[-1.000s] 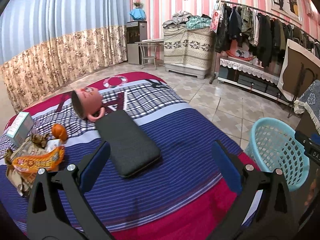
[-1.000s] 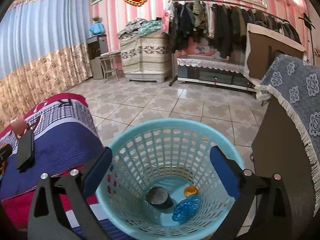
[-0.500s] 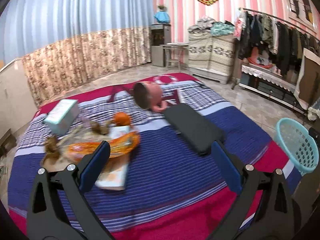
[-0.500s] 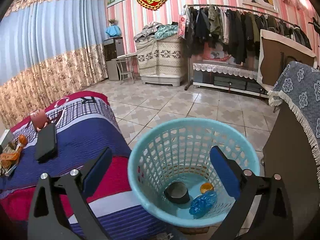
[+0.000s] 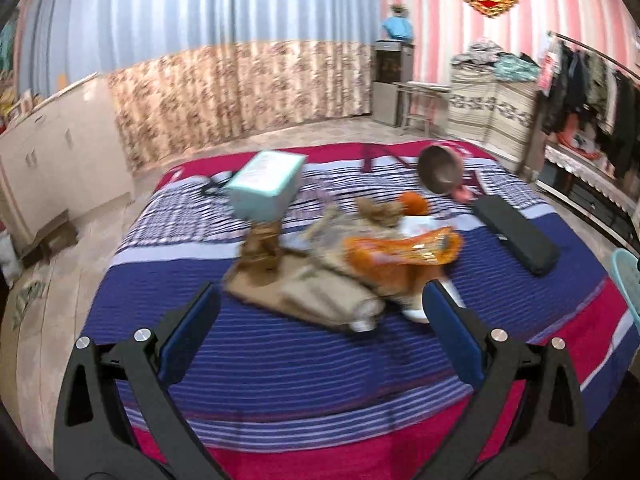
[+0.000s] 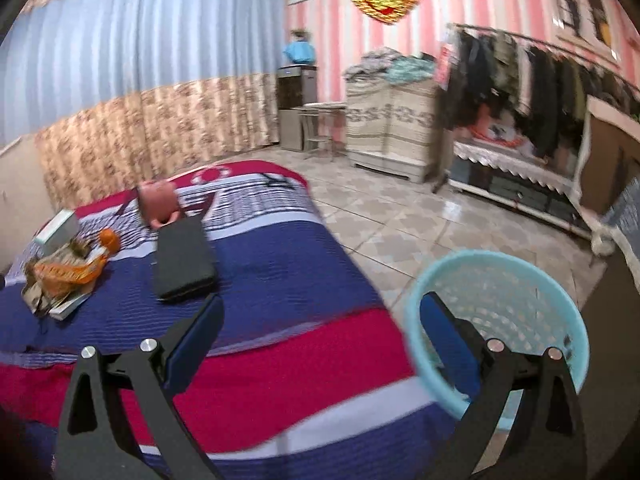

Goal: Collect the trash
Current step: 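Move both tools back toward the bed, then grasp the orange snack bag with the right tool while the left tool grasps the brown crumpled item, then carry the orange bag and brown item over the wastebasket with both tools, then open the left tool to drop the brown item into the wastebasket, then open the right tool to drop the orange snack bag into the wastebasket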

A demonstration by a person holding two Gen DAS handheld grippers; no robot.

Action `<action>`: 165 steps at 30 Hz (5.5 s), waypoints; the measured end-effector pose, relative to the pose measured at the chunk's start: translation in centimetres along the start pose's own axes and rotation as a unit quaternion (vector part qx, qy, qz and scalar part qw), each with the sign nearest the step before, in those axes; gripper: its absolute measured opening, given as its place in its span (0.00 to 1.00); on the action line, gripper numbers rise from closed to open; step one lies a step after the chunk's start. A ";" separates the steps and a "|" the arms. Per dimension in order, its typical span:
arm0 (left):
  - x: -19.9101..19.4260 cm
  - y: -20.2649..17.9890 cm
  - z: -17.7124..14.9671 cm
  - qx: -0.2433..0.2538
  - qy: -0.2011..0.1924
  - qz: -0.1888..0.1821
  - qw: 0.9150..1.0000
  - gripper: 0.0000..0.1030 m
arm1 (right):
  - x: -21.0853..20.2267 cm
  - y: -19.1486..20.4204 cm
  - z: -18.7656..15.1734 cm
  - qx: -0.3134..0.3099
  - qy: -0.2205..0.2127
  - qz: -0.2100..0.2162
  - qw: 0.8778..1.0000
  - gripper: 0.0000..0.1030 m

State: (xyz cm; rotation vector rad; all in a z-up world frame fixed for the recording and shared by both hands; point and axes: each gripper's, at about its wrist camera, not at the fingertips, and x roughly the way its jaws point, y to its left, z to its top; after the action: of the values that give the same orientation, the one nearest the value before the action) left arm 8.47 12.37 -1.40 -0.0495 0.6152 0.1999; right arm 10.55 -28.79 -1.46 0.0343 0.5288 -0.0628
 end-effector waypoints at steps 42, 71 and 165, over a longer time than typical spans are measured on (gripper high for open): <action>7.6 6.7 0.5 0.017 0.024 0.009 1.000 0.34 | 5.8 26.8 -0.1 -0.172 0.069 0.162 0.969 0.95; 2.9 0.6 3.0 0.024 -0.023 -0.029 0.999 0.34 | 2.3 14.0 4.1 -0.093 0.038 0.183 0.978 0.01; 1.3 -39.4 0.6 0.175 -0.022 -0.198 0.964 0.91 | 3.9 -18.8 -1.9 0.120 0.056 -0.119 0.984 0.61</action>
State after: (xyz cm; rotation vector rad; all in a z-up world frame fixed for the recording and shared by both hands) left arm 17.79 -25.88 -2.16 0.1725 0.5774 -0.2971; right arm 11.70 -47.60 -5.38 0.2120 0.6346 -0.3598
